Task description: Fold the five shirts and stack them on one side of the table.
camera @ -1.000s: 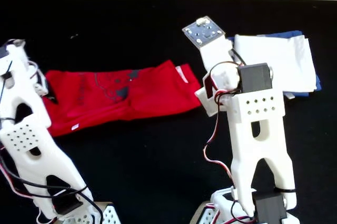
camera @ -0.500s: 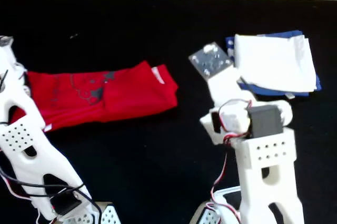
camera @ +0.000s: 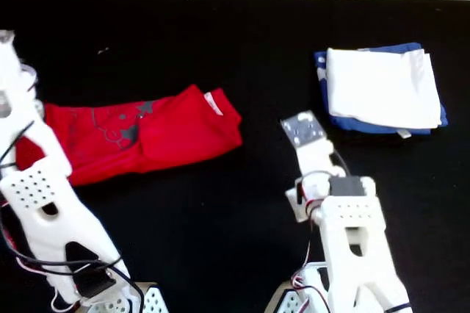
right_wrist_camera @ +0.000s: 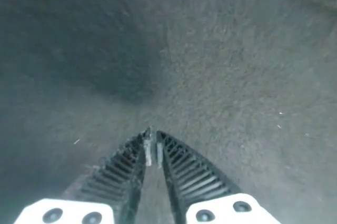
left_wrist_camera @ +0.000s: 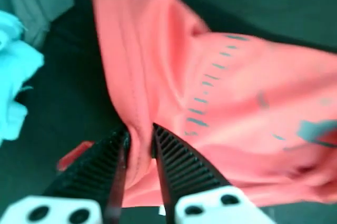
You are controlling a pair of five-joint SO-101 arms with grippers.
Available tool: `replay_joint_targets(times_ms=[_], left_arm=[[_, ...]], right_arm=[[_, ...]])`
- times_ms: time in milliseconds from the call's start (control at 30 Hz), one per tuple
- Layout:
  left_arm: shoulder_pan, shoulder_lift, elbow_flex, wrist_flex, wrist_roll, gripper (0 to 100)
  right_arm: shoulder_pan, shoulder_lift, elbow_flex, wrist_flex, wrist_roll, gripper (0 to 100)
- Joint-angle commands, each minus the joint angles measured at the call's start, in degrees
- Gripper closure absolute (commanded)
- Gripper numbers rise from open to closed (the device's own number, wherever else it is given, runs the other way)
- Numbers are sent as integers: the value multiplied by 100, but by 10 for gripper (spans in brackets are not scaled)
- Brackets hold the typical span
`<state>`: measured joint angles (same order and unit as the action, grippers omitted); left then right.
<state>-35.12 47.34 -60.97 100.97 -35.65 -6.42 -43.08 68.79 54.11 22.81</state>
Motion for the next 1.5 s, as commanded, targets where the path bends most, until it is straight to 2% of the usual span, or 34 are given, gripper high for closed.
replay_joint_targets(times_ms=[0,233,400,533,767,933,1267,1467], left_arm=[[664,-1402,804,70,369,992],[2527,-3160,2598,35,976,992],[3749,-3064,2615,9,1451,992],[4374,-2651,2615,-466,1486,992],[4673,-1508,2615,-1829,1468,992],[4743,-1349,2615,-2655,1477,992],[5112,-1297,2615,-2787,1486,979],[5051,-1393,2536,-2743,1495,800]], right_arm=[[101,13,734,-927,44,992],[101,13,1745,-2413,44,992],[110,13,1824,-2431,35,992],[233,13,1824,-2431,26,992],[259,13,1824,-2440,26,992],[259,13,1824,-2492,18,992],[259,13,1833,-2510,18,992],[259,13,1833,-2510,18,992]])
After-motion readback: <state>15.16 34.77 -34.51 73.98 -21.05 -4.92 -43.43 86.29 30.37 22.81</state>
